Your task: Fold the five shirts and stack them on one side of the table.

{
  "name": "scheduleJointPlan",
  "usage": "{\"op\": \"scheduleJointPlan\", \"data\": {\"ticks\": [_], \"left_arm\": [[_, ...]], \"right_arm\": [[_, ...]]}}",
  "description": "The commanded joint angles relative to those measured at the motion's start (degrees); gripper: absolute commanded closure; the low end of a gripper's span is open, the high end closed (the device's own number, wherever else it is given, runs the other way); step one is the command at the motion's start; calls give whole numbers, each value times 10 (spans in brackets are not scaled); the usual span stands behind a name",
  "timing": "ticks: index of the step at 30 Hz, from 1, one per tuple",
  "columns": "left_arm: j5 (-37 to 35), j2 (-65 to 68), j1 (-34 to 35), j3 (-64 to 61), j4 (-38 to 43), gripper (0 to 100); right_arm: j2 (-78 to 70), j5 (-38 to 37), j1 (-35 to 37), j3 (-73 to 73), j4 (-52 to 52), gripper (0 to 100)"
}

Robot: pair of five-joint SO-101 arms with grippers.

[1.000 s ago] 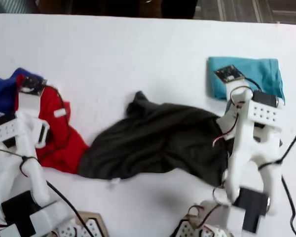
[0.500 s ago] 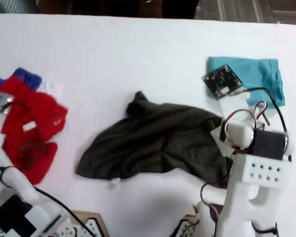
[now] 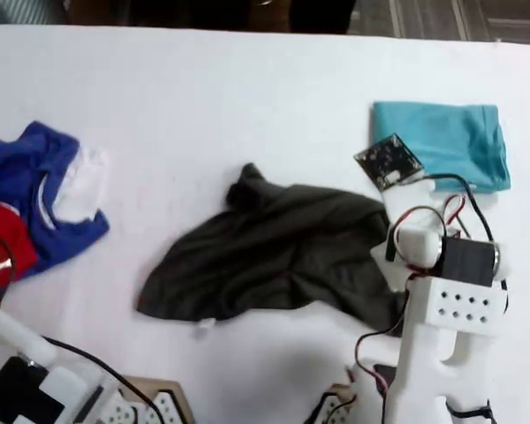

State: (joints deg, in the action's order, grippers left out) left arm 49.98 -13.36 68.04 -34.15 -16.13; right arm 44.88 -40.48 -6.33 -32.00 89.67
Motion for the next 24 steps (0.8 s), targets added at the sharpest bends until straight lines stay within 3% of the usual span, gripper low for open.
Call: {"op": "scheduleJointPlan", "data": {"ticks": [1,3,11,17,24], "left_arm": [[4,-10,-3,50,-33,775],[0,-10,-6,79,-73,723],[-62,-9,-48,252,-281,770],[-62,-9,-178,336,-600,774],[-67,-8,-347,273,-807,774]], "right_arm": [[16,1,5,1,-10,679],[16,1,5,-4,-10,679],[16,1,5,-4,-8,679],[16,1,5,-4,-5,679],[16,1,2,-4,3,679]]}}
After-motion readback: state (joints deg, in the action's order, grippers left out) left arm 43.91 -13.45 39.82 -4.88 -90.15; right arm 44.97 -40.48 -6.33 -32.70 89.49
